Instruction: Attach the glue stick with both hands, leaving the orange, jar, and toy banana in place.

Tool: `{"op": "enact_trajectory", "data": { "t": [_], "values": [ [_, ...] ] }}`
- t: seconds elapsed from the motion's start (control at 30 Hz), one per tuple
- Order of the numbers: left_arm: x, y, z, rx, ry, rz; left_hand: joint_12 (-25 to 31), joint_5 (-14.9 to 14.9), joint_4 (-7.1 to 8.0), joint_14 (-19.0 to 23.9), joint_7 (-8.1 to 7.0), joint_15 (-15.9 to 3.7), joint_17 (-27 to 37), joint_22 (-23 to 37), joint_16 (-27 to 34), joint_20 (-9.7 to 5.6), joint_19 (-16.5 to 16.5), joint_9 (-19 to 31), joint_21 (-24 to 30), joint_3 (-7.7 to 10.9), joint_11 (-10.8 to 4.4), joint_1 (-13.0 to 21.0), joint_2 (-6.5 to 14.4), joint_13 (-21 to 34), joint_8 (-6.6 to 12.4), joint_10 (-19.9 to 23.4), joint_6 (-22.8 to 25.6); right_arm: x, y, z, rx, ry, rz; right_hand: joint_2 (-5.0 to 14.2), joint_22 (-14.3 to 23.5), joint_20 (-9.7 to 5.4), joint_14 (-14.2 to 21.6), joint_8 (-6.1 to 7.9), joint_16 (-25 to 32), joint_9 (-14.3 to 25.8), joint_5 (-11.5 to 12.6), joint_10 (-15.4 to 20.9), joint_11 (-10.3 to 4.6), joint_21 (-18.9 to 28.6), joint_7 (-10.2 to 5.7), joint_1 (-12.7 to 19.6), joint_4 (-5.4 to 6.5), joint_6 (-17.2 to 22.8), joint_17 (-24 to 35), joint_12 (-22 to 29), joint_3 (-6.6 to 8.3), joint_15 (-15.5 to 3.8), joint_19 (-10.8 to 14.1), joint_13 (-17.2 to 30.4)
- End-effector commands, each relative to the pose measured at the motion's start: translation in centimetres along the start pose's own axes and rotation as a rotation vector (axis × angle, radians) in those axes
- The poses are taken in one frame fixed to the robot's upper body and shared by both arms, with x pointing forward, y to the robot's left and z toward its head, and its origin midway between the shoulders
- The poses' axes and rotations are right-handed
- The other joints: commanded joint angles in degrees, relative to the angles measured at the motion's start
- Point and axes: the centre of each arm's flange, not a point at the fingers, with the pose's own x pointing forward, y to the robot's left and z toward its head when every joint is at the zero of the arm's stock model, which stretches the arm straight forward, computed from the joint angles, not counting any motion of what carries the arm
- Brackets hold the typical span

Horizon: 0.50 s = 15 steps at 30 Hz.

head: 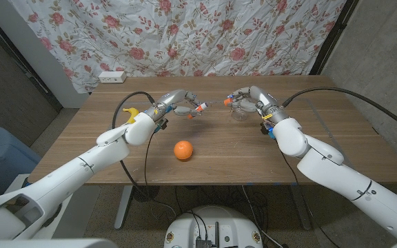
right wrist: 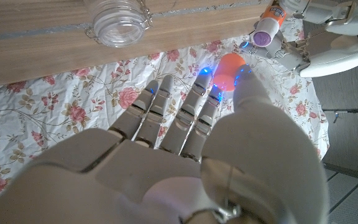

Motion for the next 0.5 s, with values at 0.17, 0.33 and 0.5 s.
{"op": "enact_trajectory", "data": {
  "t": [0.17, 0.33, 0.5],
  "values": [
    [0.9, -0.2, 0.6, -0.003, -0.045, -0.013, 0.35, 0.43, 0.16, -0.07, -2.06, -8.75, 0.14, 0.21, 0.35, -3.3, 0.32, 0.2, 0.32, -0.02, -0.31, 3.26, 3.88, 0.25, 0.32, 0.23, 4.26, 0.9, 0.1, 0.2, 0.026, -0.02, 0.009, 0.21, 0.33, -0.38, -0.1, -0.24, 0.07, 0.06, -0.29, -0.26, -0.11, -0.04, 0.26, 0.5, -0.02, 0.31, 0.14, -0.02, -0.26, -8.35, -0.23, 0.11],
    [1.2, -0.2, 0.8, -0.003, -0.055, -0.013, 0.35, 0.43, 0.16, -0.06, -1.96, -8.72, 0.14, 0.21, 0.35, -3.31, 0.34, 0.2, 0.33, -0.06, -0.32, 3.27, 3.88, 0.25, 0.37, 0.22, 4.37, 1.3, 0.0, 0.3, 0.023, -0.023, 0.011, 0.33, 0.33, -0.36, -0.09, -0.34, 0.12, 0.07, -0.36, -0.39, -0.12, -0.03, 0.26, 0.43, 0.04, 0.32, 0.19, -0.05, -0.37, -8.24, -0.24, 0.12],
    [1.3, -0.2, 0.9, -0.004, -0.06, -0.011, 0.35, 0.43, 0.15, -0.07, -2.04, -8.75, 0.14, 0.21, 0.35, -3.32, 0.32, 0.2, 0.32, -0.07, -0.32, 3.3, 3.91, 0.25, 0.34, 0.22, 4.32, 1.5, 0.0, 0.2, 0.018, -0.022, 0.022, 0.36, 0.33, -0.35, -0.1, -0.39, 0.14, 0.07, -0.38, -0.45, -0.12, -0.02, 0.26, 0.42, 0.06, 0.32, 0.2, -0.05, -0.41, -8.23, -0.24, 0.12]
  ]
}}
